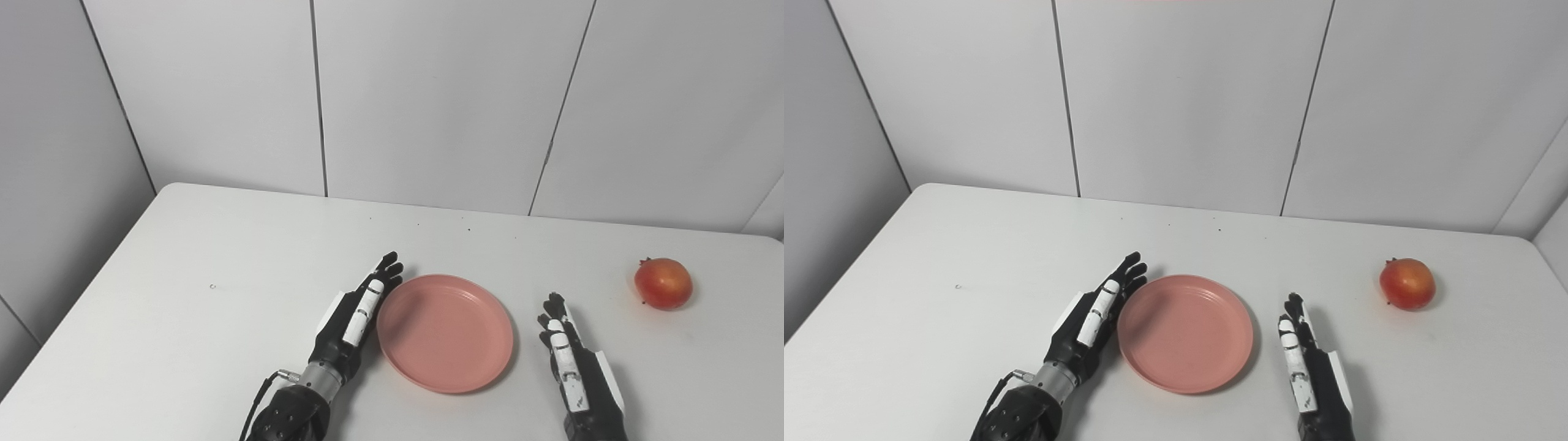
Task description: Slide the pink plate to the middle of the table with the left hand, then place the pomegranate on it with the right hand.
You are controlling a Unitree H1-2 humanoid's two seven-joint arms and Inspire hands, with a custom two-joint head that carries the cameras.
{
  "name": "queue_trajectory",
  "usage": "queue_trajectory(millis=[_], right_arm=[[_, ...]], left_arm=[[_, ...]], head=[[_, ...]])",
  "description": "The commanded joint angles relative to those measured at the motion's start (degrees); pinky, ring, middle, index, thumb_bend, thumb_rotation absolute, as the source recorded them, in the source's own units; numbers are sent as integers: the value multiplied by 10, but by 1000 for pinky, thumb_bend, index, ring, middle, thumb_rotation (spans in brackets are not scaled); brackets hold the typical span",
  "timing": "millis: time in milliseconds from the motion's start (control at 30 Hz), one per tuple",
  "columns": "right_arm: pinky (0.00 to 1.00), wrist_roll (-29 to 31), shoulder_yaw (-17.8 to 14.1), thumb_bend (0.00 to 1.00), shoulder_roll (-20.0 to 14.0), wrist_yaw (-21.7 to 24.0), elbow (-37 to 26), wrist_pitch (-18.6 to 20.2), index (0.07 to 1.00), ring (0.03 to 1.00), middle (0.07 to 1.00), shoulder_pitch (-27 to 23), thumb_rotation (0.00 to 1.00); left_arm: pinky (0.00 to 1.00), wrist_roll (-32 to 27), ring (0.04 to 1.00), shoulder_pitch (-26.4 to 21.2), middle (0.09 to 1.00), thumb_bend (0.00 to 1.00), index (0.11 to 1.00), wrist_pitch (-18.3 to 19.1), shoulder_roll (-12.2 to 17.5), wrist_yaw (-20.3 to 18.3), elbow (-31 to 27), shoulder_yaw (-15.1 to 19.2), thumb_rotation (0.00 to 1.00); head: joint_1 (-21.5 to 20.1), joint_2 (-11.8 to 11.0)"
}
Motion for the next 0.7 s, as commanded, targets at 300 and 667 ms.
queue_trajectory(millis=[300, 667], right_arm=[[975, -13, -18, 291, -10, -8, -56, 5, 989, 977, 991, -25, 1000], [895, -106, -12, 464, -42, -8, -134, 76, 943, 924, 944, -62, 829]], left_arm=[[985, -5, 961, 2, 966, 431, 961, -9, -5, -18, 18, 7, 1000], [976, -23, 947, 8, 949, 433, 947, -17, 8, -42, 27, 31, 1000]], head=[[-57, -10], [-130, -34]])
